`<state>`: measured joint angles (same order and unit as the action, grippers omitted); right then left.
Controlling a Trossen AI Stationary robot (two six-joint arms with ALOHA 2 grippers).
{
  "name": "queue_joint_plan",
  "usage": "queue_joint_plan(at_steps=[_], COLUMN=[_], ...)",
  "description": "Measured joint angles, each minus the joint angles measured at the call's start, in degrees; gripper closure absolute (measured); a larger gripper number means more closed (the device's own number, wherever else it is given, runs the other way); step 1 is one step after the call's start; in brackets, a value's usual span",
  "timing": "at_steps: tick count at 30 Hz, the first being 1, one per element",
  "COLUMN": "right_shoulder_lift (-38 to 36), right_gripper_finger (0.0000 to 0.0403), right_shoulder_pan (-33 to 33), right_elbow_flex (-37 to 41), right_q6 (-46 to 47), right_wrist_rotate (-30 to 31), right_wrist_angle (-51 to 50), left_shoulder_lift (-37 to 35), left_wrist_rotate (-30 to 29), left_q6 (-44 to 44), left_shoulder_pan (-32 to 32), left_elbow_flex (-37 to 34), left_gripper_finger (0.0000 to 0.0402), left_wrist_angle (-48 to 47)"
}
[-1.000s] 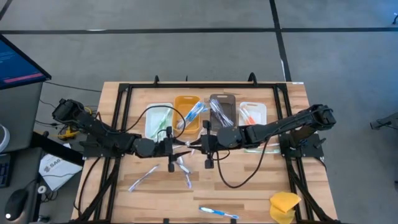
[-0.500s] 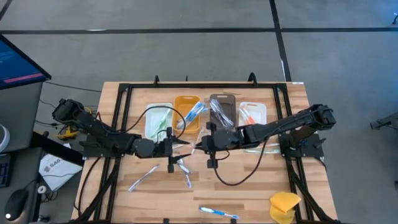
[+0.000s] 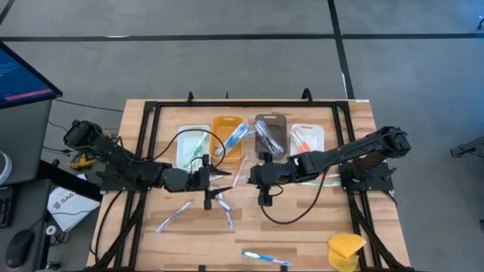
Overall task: Pick & Place Toothbrushes
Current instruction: Put the orange toothbrush into the right white bin
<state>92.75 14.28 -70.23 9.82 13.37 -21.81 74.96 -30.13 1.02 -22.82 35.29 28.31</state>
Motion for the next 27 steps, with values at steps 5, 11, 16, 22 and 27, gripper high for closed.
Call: queue_joint_plan(at_steps=[5,11,16,22,27], right_shoulder_lift=[0.1,0.1,0.1,0.1,0.1], right_gripper_finger=[0.0403,0.0403,0.0403,0.0403,0.0403], right_shoulder_pan=[0.0,0.0,0.0,0.0,0.0], right_elbow_flex=[-3.2,-6.6,-8.9,-11.8,-14.5], right_q6=[3.5,7.1,9.2,10.2,13.2], right_wrist_rotate=[0.2,1.1,2.2,5.3,8.8], right_wrist_angle=[-9.4,-19.0,-25.9,-32.4,-39.8], left_shoulder_lift=[0.0,0.0,0.0,0.0,0.0], left_wrist_rotate=[0.0,0.0,0.0,0.0,0.0], left_q6=[0.0,0.0,0.0,0.0,-1.4], left_shoulder_pan=[0.0,0.0,0.0,0.0,0.0], left_elbow_flex=[0.0,0.0,0.0,-0.5,-1.9], left_gripper_finger=[0.0192,0.0192,0.0192,0.0192,0.0192], left_wrist_angle=[-0.3,-0.3,-0.4,-0.4,-0.5])
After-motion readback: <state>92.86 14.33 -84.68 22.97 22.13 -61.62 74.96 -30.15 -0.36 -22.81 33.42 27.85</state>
